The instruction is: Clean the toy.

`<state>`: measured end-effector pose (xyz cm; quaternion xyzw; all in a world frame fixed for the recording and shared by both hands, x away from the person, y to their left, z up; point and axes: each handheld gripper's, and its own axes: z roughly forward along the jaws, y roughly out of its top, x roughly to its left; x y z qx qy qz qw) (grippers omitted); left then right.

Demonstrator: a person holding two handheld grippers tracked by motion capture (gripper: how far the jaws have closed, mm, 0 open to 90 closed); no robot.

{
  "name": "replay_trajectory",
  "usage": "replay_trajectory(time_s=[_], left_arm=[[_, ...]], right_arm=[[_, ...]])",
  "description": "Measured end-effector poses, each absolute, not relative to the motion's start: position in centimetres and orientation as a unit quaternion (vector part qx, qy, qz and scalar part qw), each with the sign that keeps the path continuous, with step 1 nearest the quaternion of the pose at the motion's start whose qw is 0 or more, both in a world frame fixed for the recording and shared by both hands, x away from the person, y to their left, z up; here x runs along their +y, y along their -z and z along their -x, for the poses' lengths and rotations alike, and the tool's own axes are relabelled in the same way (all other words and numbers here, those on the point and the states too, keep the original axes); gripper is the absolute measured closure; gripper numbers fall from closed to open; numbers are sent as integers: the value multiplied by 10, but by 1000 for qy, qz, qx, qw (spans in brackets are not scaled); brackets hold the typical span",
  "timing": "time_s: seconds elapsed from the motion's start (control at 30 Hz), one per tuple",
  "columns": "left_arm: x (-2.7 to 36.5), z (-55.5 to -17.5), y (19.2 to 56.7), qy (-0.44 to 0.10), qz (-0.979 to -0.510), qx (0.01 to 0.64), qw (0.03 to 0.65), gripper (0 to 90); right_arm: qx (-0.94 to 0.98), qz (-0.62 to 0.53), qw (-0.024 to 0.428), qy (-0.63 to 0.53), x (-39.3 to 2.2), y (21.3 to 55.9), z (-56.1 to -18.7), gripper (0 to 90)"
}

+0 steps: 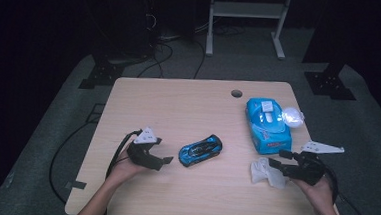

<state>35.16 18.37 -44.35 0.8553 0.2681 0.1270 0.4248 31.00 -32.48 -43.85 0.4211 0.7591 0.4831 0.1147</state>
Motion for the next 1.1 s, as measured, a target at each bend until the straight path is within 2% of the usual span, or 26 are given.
replay_trajectory(time_s=[0.43,0.7,1.1], left_arm=[[192,-345,452,-125,-855,280,419,121],[205,-342,444,-141,-835,295,442,108],[217,-349,451,-141,-835,314,429,102]], right_arm=[[760,-417,123,-484,-324,439,-306,328],[759,-415,127,-486,-325,440,-302,324],[759,-415,126,-487,-324,443,-302,318]])
